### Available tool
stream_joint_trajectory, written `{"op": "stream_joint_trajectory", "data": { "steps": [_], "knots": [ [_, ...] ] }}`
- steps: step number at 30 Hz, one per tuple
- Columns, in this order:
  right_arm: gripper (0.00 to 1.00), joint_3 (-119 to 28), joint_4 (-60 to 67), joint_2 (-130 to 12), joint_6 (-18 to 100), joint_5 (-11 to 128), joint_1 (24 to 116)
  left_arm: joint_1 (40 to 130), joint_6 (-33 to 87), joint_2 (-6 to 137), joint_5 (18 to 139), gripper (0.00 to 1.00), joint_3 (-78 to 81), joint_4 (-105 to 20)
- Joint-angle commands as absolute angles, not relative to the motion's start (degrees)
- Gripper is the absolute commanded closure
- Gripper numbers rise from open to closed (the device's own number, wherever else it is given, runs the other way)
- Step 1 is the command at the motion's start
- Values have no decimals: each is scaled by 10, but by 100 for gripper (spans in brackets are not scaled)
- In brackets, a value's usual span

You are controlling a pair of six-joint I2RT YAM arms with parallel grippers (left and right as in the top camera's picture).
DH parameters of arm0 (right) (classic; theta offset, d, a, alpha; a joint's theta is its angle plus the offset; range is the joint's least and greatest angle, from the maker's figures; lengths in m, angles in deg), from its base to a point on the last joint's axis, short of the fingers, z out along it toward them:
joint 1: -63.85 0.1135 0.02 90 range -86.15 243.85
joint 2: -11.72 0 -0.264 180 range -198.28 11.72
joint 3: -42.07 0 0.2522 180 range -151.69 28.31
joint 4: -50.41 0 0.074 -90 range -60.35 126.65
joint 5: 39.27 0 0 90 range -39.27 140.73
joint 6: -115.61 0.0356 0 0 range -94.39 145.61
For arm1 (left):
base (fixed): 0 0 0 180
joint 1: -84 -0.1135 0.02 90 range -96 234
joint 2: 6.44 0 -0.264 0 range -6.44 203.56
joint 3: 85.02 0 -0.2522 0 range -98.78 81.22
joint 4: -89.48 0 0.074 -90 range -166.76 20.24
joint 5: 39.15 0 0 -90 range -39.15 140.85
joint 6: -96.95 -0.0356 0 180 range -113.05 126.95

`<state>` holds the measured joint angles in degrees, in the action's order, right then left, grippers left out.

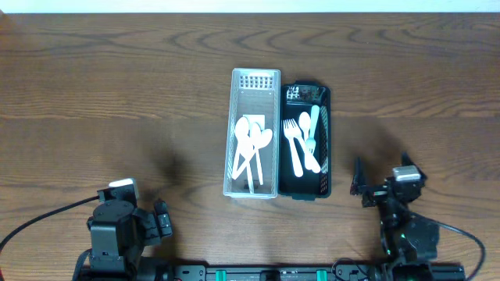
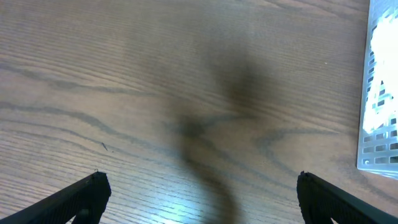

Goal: Pack container

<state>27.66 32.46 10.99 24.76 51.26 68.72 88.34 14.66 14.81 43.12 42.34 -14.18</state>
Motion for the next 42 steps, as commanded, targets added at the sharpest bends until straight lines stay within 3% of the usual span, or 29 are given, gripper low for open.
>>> {"op": "stream_joint_trajectory", "data": {
  "steps": [1,32,42],
  "knots": [
    [1,280,325,113,247,510,679,883,152,145,426,2,424,-142],
    [1,280,324,112,247,510,680,882,152,141,426,2,424,-142],
    [1,280,324,112,247,510,680,881,152,17,441,2,455,-159]
  ]
}}
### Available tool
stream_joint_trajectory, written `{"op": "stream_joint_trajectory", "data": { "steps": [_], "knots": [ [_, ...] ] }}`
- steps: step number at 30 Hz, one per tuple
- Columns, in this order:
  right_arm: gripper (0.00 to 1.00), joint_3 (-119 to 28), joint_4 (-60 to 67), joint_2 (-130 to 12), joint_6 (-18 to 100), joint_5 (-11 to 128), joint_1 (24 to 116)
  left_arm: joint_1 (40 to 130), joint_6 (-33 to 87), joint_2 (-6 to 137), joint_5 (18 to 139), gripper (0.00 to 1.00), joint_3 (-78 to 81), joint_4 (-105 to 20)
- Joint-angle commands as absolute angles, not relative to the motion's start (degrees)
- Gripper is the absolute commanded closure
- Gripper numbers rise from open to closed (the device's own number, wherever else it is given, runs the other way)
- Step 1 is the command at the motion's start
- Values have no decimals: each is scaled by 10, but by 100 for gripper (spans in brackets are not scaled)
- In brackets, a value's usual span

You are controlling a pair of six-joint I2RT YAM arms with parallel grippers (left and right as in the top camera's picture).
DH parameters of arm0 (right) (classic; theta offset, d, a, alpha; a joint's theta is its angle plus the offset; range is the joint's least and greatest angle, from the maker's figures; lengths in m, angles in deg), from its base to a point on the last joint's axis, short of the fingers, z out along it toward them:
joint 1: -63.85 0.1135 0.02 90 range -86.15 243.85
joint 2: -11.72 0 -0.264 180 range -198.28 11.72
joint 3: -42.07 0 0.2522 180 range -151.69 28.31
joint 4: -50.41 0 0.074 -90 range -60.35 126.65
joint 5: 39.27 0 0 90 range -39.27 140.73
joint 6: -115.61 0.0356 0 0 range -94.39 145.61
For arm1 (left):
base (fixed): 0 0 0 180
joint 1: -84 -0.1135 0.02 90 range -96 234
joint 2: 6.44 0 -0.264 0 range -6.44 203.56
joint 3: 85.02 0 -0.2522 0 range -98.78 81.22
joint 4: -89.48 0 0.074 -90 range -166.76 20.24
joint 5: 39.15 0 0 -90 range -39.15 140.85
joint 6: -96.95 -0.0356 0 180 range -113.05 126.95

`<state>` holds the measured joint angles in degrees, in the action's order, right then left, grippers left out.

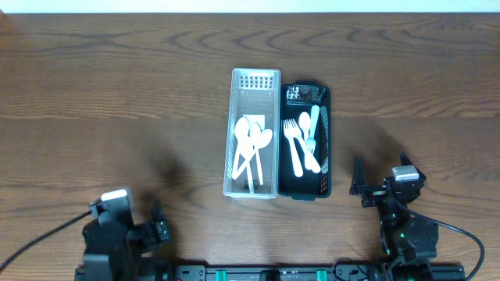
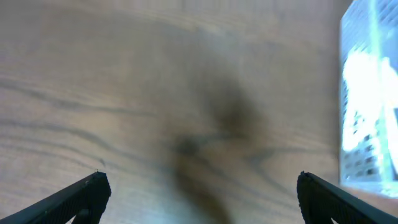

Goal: Pack container

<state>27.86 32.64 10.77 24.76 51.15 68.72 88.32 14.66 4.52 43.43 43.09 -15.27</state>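
Observation:
A clear slotted container [image 1: 252, 133] in the middle of the table holds white spoons [image 1: 251, 148]. Touching its right side, a black container [image 1: 305, 140] holds white forks, a spoon and a pale green utensil [image 1: 314, 125]. My left gripper [image 1: 156, 222] sits at the near left edge, open and empty over bare wood; in the left wrist view its fingertips [image 2: 93, 190] stand wide apart and the clear container [image 2: 370, 93] shows blurred at the right. My right gripper [image 1: 366, 181] rests near the front right, open, holding nothing.
The brown wooden table [image 1: 117, 94] spreads around both containers. A black cable [image 1: 39, 226] runs from the left arm off the near left corner. The arm bases stand along the front edge.
The left arm has drawn back toward the near edge and slightly left. Its wrist view is now blurred, with the clear container showing larger at the right. The right arm and containers look unchanged.

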Motion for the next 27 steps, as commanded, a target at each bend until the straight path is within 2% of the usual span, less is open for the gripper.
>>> {"op": "stream_joint_trajectory", "data": {
  "steps": [1,6,13,17,20,27],
  "knots": [
    [1,280,324,112,247,510,680,881,151,2,441,2,472,-174],
    [1,280,324,112,247,510,680,881,150,-32,441,2,562,-298],
    [1,280,324,112,247,510,680,881,77,-48,441,2,679,-592],
    [1,280,324,112,247,510,680,881,52,-63,441,2,728,-681],
    [1,280,324,112,247,510,680,881,50,-63,441,2,755,-715],
    [1,280,324,112,247,510,680,881,53,-63,443,2,798,-700]
  ]
}}
